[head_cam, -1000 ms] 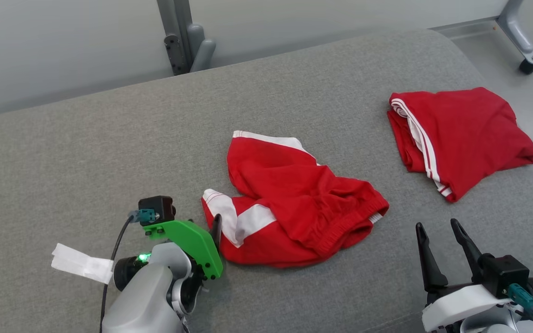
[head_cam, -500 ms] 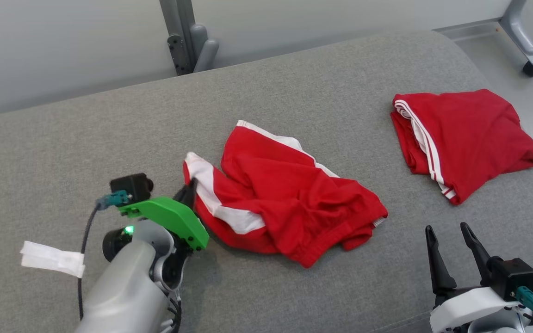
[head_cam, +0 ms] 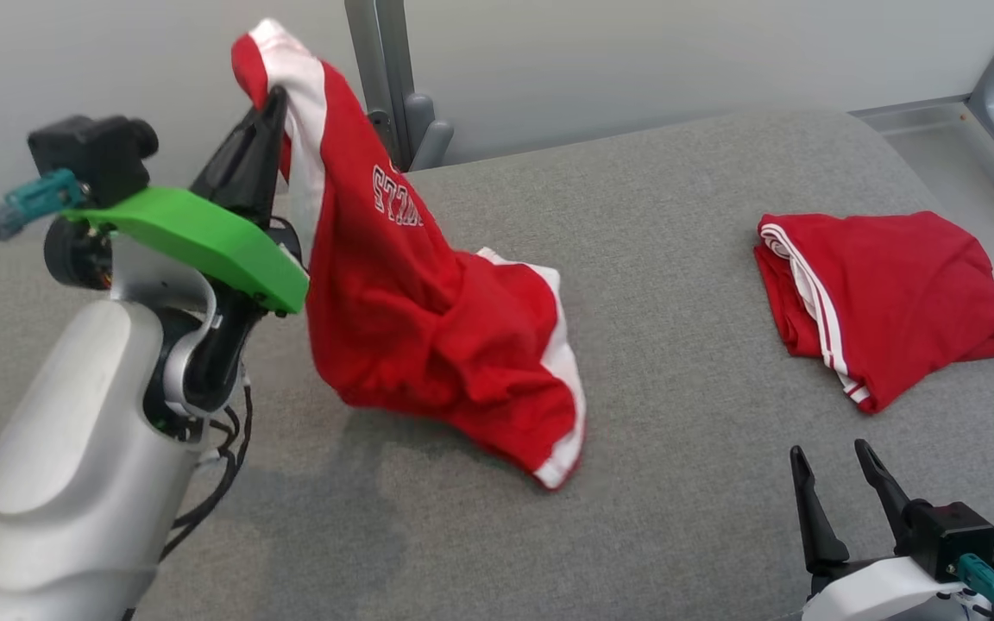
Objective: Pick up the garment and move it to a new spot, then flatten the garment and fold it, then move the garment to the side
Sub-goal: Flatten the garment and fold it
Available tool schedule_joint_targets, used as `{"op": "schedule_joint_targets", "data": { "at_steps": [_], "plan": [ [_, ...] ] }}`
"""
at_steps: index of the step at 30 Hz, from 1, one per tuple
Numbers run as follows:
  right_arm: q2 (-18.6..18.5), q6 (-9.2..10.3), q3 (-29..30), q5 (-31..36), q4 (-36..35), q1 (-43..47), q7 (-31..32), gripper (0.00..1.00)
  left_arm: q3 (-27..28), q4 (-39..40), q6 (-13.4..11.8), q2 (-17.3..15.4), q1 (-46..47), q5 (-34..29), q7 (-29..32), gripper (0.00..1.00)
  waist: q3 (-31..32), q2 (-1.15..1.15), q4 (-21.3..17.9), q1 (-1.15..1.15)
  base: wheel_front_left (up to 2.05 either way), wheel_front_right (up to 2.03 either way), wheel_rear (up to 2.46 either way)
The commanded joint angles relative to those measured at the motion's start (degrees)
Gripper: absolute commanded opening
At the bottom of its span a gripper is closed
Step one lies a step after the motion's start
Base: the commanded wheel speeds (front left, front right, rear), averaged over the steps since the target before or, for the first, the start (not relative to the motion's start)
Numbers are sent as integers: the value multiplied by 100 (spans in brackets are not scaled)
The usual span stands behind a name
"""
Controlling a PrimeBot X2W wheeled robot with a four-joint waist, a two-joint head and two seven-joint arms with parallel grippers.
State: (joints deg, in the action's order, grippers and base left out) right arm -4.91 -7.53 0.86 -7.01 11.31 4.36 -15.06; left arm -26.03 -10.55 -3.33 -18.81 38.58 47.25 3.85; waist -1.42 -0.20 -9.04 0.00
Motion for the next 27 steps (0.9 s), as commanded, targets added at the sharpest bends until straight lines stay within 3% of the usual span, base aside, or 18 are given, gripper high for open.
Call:
{"op": "schedule_joint_targets", "data": {
  "at_steps": [1, 6, 9, 18, 23, 27],
  "plan": [
    [-16, 7, 2, -4, 11, 42, -15, 100, 0, 94, -46, -37, 95, -15, 72, 0, 46, 20, -43, 0, 0, 0, 0],
    [5, 7, -12, -23, 13, 14, -15, 100, -93, 1038, -189, -212, 413, 98, 795, 0, 45, 20, -212, 0, 0, 0, 0],
    [28, 7, -61, -43, 21, -64, -15, 100, -322, 1163, -81, -12, 555, 236, 1126, 0, 2, 20, -346, 0, 0, 0, 0],
    [100, 7, -239, -149, 79, -367, -15, 100, -1081, 326, 566, 1105, 453, 1259, 1771, 0, -478, 20, -916, 0, 0, 0, 0],
    [141, 7, -296, -214, 97, -543, -15, 100, -1332, -326, 904, 1461, 452, 2009, 2113, 0, -862, 20, -1238, 0, 0, 0, 0],
    [163, 7, -327, -285, 116, -651, -15, 100, -1599, -569, 1031, 1551, 586, 2570, 2363, 0, -1164, 20, -1446, 0, 0, 0, 0]
  ]
}}
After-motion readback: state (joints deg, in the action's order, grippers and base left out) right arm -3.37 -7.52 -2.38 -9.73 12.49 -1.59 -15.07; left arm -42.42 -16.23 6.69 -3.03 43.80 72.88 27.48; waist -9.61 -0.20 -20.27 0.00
